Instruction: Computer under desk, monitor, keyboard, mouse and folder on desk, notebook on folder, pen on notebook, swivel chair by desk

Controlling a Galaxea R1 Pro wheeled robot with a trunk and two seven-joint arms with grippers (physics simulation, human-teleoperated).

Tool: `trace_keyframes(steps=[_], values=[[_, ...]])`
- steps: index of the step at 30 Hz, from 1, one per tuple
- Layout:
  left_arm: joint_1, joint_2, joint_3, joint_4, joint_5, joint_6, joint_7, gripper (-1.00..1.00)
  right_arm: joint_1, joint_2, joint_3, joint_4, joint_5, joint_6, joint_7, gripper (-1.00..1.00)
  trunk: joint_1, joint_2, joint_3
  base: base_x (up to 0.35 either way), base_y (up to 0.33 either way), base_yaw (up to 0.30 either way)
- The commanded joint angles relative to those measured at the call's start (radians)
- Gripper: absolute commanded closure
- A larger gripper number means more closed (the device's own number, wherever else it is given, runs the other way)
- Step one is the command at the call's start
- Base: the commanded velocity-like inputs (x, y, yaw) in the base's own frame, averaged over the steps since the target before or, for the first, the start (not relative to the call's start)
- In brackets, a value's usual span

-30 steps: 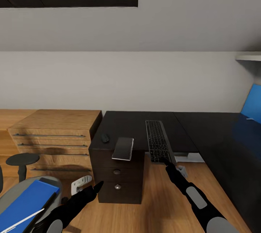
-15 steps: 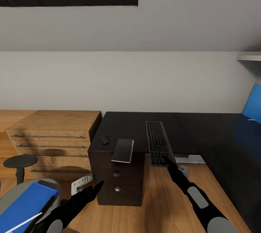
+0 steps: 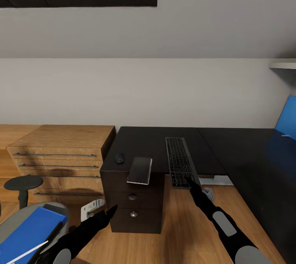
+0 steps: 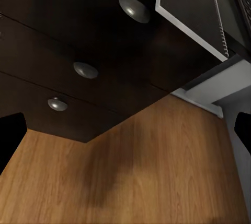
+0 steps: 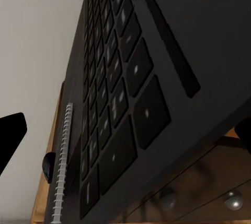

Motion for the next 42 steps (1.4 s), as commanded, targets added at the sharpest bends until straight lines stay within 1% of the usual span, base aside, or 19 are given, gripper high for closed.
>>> trace_keyframes(steps=[1,6,15,22,31,42], values=[[0.000,0.001,-0.002,-0.002,0.011,0.002,0.010,-1.00,0.000,0.000,-0.004,0.000,-0.010,0.010,0.003,-1.00,0.000,0.000,-0.001,0.000,0.110,0.000],[0.000,0.001,-0.002,-0.001,0.011,0.003,0.010,-1.00,0.000,0.000,-0.004,0.000,-0.010,0.010,0.003,-1.00,0.000,0.000,-0.001,0.000,0.114,0.000],[0.000,0.000,-0.002,-0.001,0.011,0.003,0.010,-1.00,0.000,0.000,-0.004,-0.001,-0.010,0.010,0.003,-1.00,0.000,0.000,-0.001,0.000,0.013,0.000],[0.000,-0.002,-0.001,-0.001,0.011,0.004,0.011,-1.00,0.000,0.000,-0.004,-0.001,-0.010,0.010,0.004,-1.00,0.027,-0.049,-0.023,0.000,0.000,0.000],[0.000,0.001,0.002,-0.001,0.011,0.002,0.010,-1.00,0.000,0.000,-0.004,0.000,-0.010,0.010,0.004,-1.00,0.027,-0.049,-0.023,0.003,0.000,0.000],[0.000,0.001,0.003,0.001,0.010,0.001,0.011,-1.00,0.000,0.000,-0.004,-0.001,-0.010,0.010,0.003,-1.00,0.027,-0.049,-0.023,0.071,0.000,0.000]])
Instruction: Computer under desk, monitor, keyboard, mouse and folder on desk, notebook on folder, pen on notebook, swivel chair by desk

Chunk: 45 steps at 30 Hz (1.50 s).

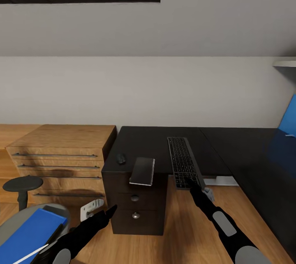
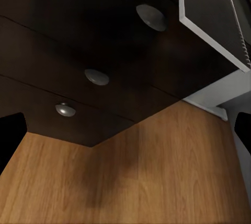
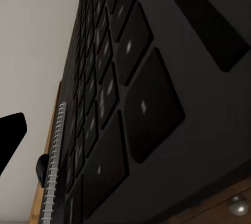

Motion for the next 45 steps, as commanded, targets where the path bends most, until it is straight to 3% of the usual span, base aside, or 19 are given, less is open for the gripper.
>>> trace_keyframes(steps=[1,11,12,26,34,37,45], values=[[0.000,0.001,-0.002,-0.002,0.010,0.002,0.010,-1.00,-0.001,0.000,-0.004,0.000,-0.009,0.010,0.003,-1.00,0.000,0.000,-0.001,0.002,0.000,0.000],[0.000,0.001,-0.002,-0.001,0.011,0.002,0.011,-1.00,-0.001,0.000,-0.002,0.000,-0.008,0.009,0.003,-1.00,0.000,0.000,-0.001,0.000,0.000,0.000],[0.000,0.001,-0.002,-0.001,0.010,0.002,0.010,-1.00,-0.001,0.000,-0.002,0.000,-0.008,0.009,0.003,1.00,0.000,0.000,-0.001,0.000,0.000,0.000],[0.000,0.001,0.000,-0.001,0.011,0.002,0.010,-1.00,-0.001,0.000,-0.003,0.000,-0.008,0.009,0.003,1.00,0.000,0.000,-0.001,0.000,0.000,0.000],[0.000,0.001,-0.001,-0.001,0.009,0.004,0.012,-1.00,-0.001,0.000,-0.005,-0.009,-0.008,0.009,0.004,1.00,-0.031,0.056,0.024,0.000,0.000,0.000],[0.000,-0.003,-0.005,0.000,0.008,0.004,0.017,-1.00,0.000,-0.003,-0.004,-0.063,-0.008,0.011,0.003,1.00,-0.042,0.077,0.034,0.000,0.000,0.000],[0.000,-0.004,-0.039,0.003,0.006,0.005,0.021,-1.00,0.000,-0.007,-0.004,-0.105,-0.010,0.019,0.001,1.00,-0.073,0.133,0.059,0.000,0.000,0.000]])
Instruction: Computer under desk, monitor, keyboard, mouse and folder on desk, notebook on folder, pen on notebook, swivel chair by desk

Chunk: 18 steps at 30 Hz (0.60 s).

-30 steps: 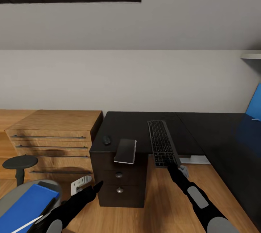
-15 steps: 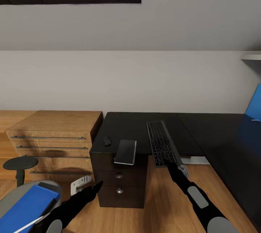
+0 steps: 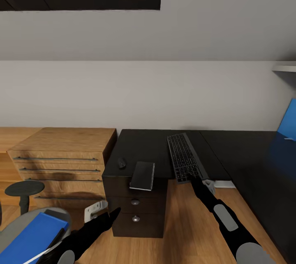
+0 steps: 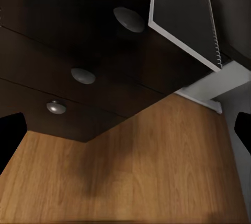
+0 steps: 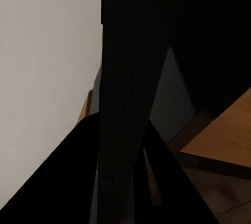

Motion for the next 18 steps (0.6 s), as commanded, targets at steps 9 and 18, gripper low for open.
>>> trace_keyframes(steps=[9,18], values=[[0.005,0.006,-0.004,0.018,0.007,0.005,0.018,-1.00,0.002,0.000,-0.003,-0.051,-0.012,0.038,0.005,1.00,-0.035,0.063,0.027,0.000,0.000,0.000],[0.035,0.006,-0.005,0.137,-0.014,-0.008,0.047,-1.00,0.054,0.000,-0.005,-0.268,-0.012,0.086,-0.079,1.00,-0.069,0.126,0.056,0.000,0.000,0.000]])
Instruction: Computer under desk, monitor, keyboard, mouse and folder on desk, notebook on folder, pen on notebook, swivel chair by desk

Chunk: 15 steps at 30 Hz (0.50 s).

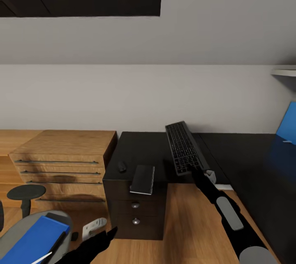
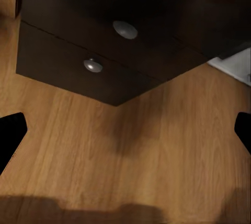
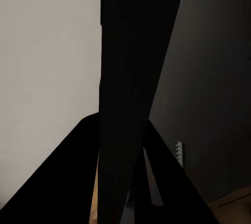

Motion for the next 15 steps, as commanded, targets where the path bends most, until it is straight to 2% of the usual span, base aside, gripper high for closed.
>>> trace_keyframes(steps=[1,4,6,10,12,15], values=[[0.001,0.001,-0.002,0.012,0.004,0.001,0.009,-1.00,0.016,0.000,-0.002,-0.035,-0.008,0.010,-0.015,1.00,-0.004,0.007,0.002,0.000,0.000,0.000],[0.002,0.001,-0.002,0.046,-0.008,-0.001,0.007,-1.00,0.070,0.000,-0.002,-0.149,-0.012,0.011,-0.084,1.00,-0.015,0.028,0.012,-0.023,0.000,0.000],[0.002,0.001,-0.002,0.059,-0.010,-0.001,0.007,-1.00,0.096,0.000,-0.002,-0.204,-0.029,0.012,-0.127,1.00,-0.023,0.042,0.018,-0.161,0.000,0.000],[0.003,0.001,-0.003,0.085,-0.014,-0.002,0.007,-1.00,0.153,0.000,-0.002,-0.327,-0.130,0.020,-0.230,1.00,-0.038,0.070,0.031,-0.279,0.000,0.000],[0.003,0.000,-0.006,0.100,-0.024,-0.003,0.007,-1.00,0.168,0.000,-0.002,-0.358,-0.156,0.045,-0.253,1.00,-0.046,0.084,0.037,-0.322,0.000,0.000],[0.003,-0.001,-0.009,0.125,-0.058,-0.005,0.007,-1.00,0.182,-0.001,-0.002,-0.400,-0.197,0.143,-0.275,1.00,-0.058,0.105,0.046,-0.331,0.000,0.000]])
